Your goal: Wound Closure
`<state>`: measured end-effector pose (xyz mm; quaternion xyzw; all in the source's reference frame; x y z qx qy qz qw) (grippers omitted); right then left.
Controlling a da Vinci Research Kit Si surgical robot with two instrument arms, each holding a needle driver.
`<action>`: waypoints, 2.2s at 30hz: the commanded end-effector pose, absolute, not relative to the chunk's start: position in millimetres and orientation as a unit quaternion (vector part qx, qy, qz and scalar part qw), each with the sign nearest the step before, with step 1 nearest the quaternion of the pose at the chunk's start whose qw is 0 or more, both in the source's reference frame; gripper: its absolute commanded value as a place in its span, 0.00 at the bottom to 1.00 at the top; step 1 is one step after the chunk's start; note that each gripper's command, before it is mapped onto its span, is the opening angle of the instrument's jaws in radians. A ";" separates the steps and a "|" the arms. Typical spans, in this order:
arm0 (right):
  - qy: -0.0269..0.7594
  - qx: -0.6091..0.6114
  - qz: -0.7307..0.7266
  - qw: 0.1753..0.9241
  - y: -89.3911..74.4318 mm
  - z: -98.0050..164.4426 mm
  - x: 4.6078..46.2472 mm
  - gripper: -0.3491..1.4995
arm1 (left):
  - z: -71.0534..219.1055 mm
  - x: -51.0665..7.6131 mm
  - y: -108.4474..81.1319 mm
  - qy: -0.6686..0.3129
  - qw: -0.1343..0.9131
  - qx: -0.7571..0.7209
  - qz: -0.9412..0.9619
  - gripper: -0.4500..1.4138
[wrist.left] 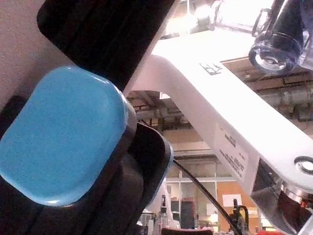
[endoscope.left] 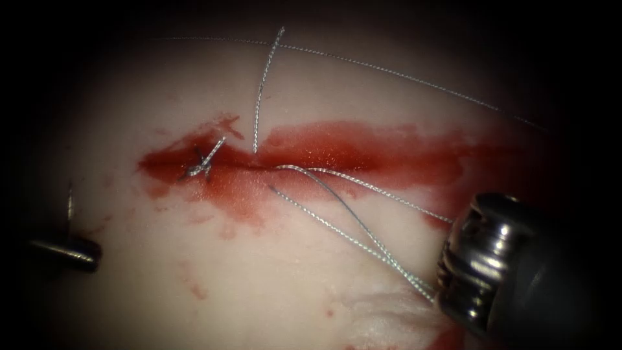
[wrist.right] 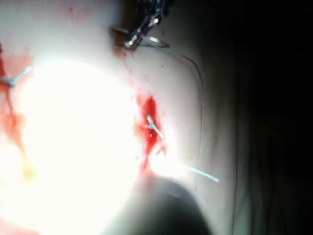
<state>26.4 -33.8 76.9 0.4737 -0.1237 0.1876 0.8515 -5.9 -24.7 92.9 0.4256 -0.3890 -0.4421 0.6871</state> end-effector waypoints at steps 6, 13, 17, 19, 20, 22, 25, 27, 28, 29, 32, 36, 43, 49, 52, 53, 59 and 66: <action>-0.123 0.474 0.167 0.856 -32.8 76.3 25.1 0.00 | 92.6 -6.4 -23.6 -0.392 0.687 0.424 -0.441 0.00; -0.082 0.474 0.166 0.861 -31.3 76.0 25.1 0.25 | 92.6 -6.5 -23.6 -0.392 0.687 0.424 -0.441 0.00; 0.002 0.463 0.191 0.865 -27.8 75.1 25.7 0.47 | 92.6 -6.5 -23.6 -0.392 0.687 0.424 -0.441 0.00; 0.044 0.440 0.188 0.877 -26.1 74.5 25.9 0.62 | 92.6 -6.5 -23.6 -0.392 0.687 0.424 -0.441 0.00; 0.072 0.412 0.195 0.887 -24.9 74.1 26.2 0.70 | 92.6 -6.5 -23.6 -0.392 0.687 0.424 -0.441 0.00; 0.122 0.352 0.218 0.902 -23.1 73.6 26.6 0.74 | 92.6 -6.5 -23.6 -0.392 0.687 0.423 -0.441 0.00; 0.165 0.266 0.236 0.920 -20.3 72.8 27.8 0.84 | 92.6 -6.5 -23.6 -0.392 0.687 0.423 -0.442 0.00; 0.167 0.232 0.242 0.927 -18.7 72.2 28.9 0.85 | 92.6 -6.5 -23.6 -0.392 0.687 0.423 -0.442 0.00; 0.165 0.226 0.239 0.930 -18.1 71.9 29.5 0.85 | 92.7 -6.5 -23.6 -0.392 0.687 0.423 -0.442 0.00; 0.165 0.221 0.230 0.933 -17.7 71.7 30.0 0.84 | 92.7 -6.5 -23.6 -0.392 0.687 0.423 -0.442 0.00; 0.165 0.215 0.218 0.937 -17.4 71.1 31.7 0.81 | 92.7 -6.5 -23.6 -0.392 0.687 0.423 -0.442 0.00; 0.164 0.203 0.220 0.940 -19.5 71.2 33.6 0.78 | 92.7 -6.5 -23.6 -0.392 0.687 0.423 -0.442 0.00; 0.194 0.210 0.237 0.928 -24.0 73.9 37.2 0.73 | 92.6 -6.5 -23.6 -0.392 0.687 0.423 -0.442 0.00; 0.232 0.207 0.264 0.913 -26.9 77.0 38.5 0.54 | 92.6 -6.5 -23.6 -0.392 0.687 0.423 -0.442 0.00; 0.229 0.206 0.258 0.916 -28.0 78.1 39.0 0.49 | 92.6 -6.6 -23.6 -0.392 0.687 0.423 -0.442 0.00; 0.222 0.213 0.257 0.916 -28.3 78.4 39.1 0.46 | 92.6 -6.6 -23.7 -0.392 0.687 0.423 -0.442 0.00; 0.184 0.236 0.263 0.917 -29.8 79.7 39.6 0.29 | 92.6 -6.6 -23.6 -0.392 0.687 0.423 -0.442 0.00; 0.166 0.247 0.251 0.921 -31.4 81.7 40.2 0.31 | 92.6 -6.6 -23.7 -0.392 0.687 0.423 -0.442 0.00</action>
